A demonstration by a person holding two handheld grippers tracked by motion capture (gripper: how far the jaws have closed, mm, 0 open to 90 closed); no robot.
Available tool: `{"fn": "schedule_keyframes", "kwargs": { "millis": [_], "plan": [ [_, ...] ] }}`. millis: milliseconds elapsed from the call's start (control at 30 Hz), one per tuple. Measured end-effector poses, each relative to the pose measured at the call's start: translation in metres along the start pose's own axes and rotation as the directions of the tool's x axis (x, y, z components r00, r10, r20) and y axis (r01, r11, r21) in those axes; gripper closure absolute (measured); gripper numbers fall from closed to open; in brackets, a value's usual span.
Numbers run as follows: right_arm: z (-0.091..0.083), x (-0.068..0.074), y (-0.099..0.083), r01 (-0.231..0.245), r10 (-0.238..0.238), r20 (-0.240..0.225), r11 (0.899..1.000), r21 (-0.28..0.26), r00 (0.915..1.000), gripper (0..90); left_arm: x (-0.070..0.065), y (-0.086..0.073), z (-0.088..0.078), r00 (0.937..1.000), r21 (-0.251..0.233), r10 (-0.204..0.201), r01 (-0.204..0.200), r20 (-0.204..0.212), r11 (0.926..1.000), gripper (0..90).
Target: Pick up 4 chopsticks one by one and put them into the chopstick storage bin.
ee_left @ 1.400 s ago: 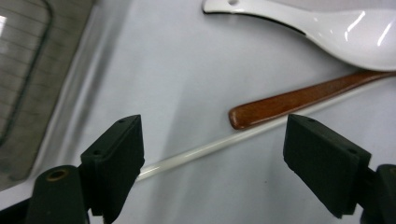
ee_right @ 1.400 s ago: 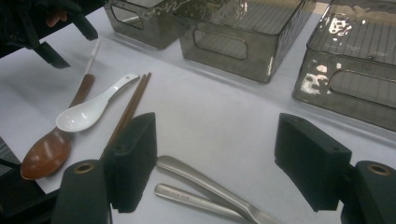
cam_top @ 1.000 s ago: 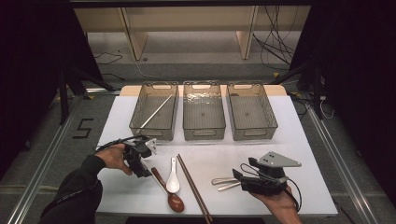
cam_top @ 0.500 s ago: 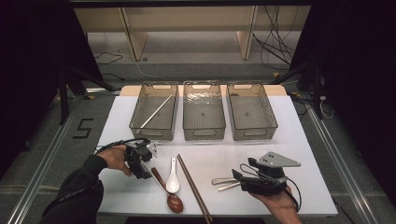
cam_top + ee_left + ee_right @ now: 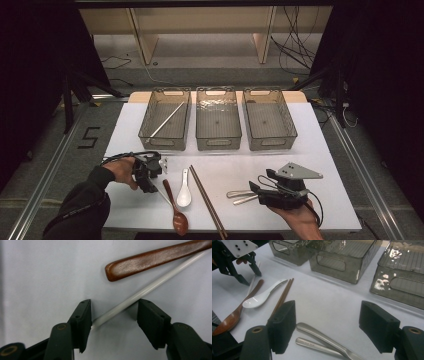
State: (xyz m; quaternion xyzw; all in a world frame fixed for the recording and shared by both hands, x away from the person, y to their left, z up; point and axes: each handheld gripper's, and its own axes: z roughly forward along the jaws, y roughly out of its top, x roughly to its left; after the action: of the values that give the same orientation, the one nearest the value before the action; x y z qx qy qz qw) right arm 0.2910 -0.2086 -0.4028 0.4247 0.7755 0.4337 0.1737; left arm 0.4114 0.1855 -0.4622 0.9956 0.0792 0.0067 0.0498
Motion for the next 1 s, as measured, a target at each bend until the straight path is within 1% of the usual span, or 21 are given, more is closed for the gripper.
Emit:
{"fn": "schedule_keyframes", "kwargs": {
  "millis": [100, 133, 200, 267, 333, 367, 400, 467, 533, 600, 633, 767, 933, 967, 1000],
  "plan": [
    [0.0, 0.0, 0.0, 0.0, 0.0, 0.002, 1.0, 0.001, 1.0, 30.7, -0.002, -0.001, -0.001, 0.9999, 0.013, 0.017, -0.017, 0.001, 0.9998, 49.8],
    [0.0, 0.0, 0.0, 0.0, 0.0, 0.001, 1.0, 0.002, 1.0, 30.7, -0.003, -0.001, -0.001, 0.9999, 0.016, 0.014, -0.014, 0.0, 0.9998, 51.2],
    [0.0, 0.0, 0.0, 0.001, -0.001, 0.002, 1.0, 0.001, 1.0, 30.7, -0.005, -0.002, -0.001, 0.9995, 0.032, 0.031, -0.031, -0.001, 0.999, 54.8],
    [0.0, 0.0, 0.0, 0.002, -0.002, 0.004, 1.0, 0.001, 1.0, 30.7, -0.008, -0.003, -0.002, 0.9996, 0.041, 0.03, -0.03, -0.001, 0.9987, 58.4],
    [0.0, 0.0, 0.0, 0.001, -0.001, 0.005, 1.0, 0.002, 1.0, 30.7, -0.01, -0.004, -0.002, 0.9996, 0.061, 0.029, -0.029, 0.006, 0.9977, 61.5],
    [0.0, -0.001, 0.0, -0.001, 0.001, 0.004, 1.0, 0.002, 1.0, 30.7, -0.011, -0.006, -0.003, 0.9991, 0.072, 0.041, -0.042, 0.007, 0.9965, 62.8],
    [-0.001, -0.001, 0.0, -0.003, 0.003, 0.003, 1.0, 0.002, 1.0, 30.7, -0.013, -0.007, -0.002, 0.9994, 0.07, 0.035, -0.035, 0.004, 0.9969, 64.0],
    [-0.001, -0.001, 0.0, -0.005, 0.005, 0.004, 1.0, 0.002, 1.0, 30.7, -0.015, -0.01, -0.003, 0.9991, 0.078, 0.041, -0.042, 0.008, 0.9961, 65.7],
    [-0.001, -0.001, 0.0, -0.007, 0.007, 0.005, 1.0, 0.001, 1.0, 30.7, -0.017, -0.014, -0.003, 0.9994, 0.076, 0.034, -0.035, 0.009, 0.9965, 67.5],
    [-0.001, -0.001, 0.0, -0.007, 0.007, 0.004, 1.0, 0.003, 1.0, 30.7, -0.019, -0.017, -0.004, 0.9991, 0.082, 0.041, -0.042, 0.008, 0.9957, 69.5],
    [-0.001, -0.001, 0.0, -0.003, 0.003, 0.003, 1.0, 0.003, 1.0, 30.7, -0.021, -0.018, -0.004, 0.9992, 0.078, 0.04, -0.04, 0.005, 0.9962, 70.7],
    [0.0, -0.001, 0.0, -0.004, 0.004, 0.004, 1.0, 0.004, 1.0, 30.7, -0.024, -0.022, -0.004, 0.9987, 0.074, 0.05, -0.05, 0.007, 0.996, 74.0],
    [0.0, -0.001, 0.0, -0.004, 0.004, 0.005, 1.0, 0.005, 1.0, 30.7, -0.029, -0.024, -0.005, 0.9972, 0.088, 0.073, -0.074, 0.019, 0.9934, 77.3],
    [0.0, -0.001, 0.0, -0.004, 0.004, 0.005, 1.0, 0.006, 1.0, 30.7, -0.03, -0.024, -0.005, 0.9972, 0.09, 0.072, -0.074, 0.021, 0.9932, 77.7],
    [0.0, -0.001, 0.0, -0.003, 0.003, 0.004, 1.0, 0.006, 1.0, 30.7, -0.03, -0.025, -0.005, 0.9964, 0.093, 0.083, -0.084, 0.02, 0.9921, 78.0]
  ]
}}
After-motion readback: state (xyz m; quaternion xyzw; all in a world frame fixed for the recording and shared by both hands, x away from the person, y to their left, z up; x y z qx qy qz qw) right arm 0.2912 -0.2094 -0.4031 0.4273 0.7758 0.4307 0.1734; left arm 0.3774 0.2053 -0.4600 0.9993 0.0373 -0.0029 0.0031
